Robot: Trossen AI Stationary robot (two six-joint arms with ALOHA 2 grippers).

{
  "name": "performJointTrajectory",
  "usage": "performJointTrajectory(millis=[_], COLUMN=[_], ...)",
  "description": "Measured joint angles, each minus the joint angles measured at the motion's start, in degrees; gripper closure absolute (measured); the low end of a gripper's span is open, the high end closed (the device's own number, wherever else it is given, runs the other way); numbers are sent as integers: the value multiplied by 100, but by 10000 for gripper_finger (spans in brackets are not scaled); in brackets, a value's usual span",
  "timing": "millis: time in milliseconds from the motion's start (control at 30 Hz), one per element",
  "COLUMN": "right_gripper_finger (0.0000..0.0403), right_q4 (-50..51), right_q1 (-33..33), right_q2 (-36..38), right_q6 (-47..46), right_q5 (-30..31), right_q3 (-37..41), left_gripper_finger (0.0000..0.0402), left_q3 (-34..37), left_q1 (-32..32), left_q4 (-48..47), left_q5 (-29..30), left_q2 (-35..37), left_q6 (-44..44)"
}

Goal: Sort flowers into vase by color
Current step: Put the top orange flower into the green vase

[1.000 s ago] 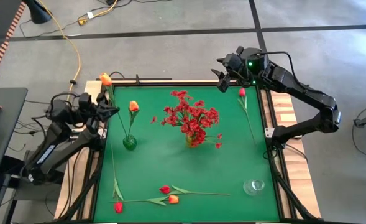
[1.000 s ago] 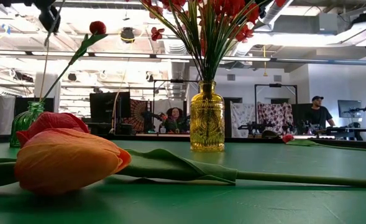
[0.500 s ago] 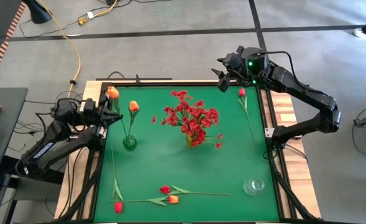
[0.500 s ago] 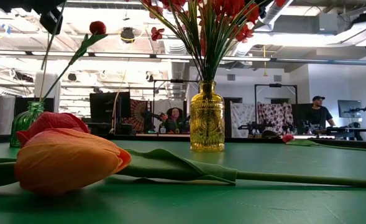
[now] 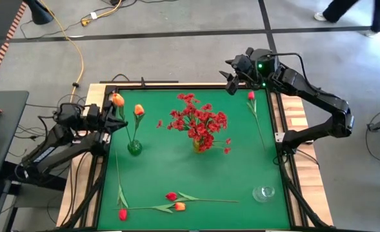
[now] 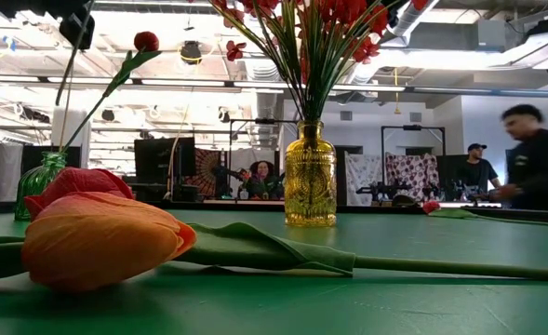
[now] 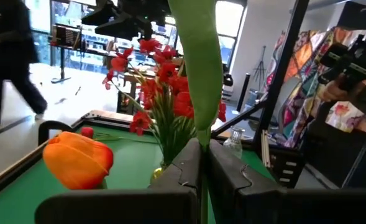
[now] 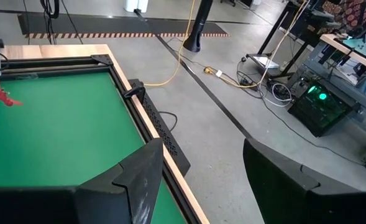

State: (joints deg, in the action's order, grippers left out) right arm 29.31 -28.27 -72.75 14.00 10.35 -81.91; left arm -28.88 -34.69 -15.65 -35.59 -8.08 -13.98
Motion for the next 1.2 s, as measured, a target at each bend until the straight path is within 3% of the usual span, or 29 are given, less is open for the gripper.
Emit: performJointTrajectory(millis=[167,367,1200], right_gripper_finger=[154,154,154], right_q4=[-127,-191,-200], right_q1=[0,0,0], right_q2=[-17,-46,-46], right_q6=[-2,-2,-2], right_q5=[0,0,0], right_q3=[0,0,0], left_gripper_finger=[401,401,401], left_q3=[291,710,769], left_q1=[235,640,898], left_q4=[97,870,224], left_q5=[-142,-238,246], left_q2=[-2,0,0], left_q6=[-329,-597,1159])
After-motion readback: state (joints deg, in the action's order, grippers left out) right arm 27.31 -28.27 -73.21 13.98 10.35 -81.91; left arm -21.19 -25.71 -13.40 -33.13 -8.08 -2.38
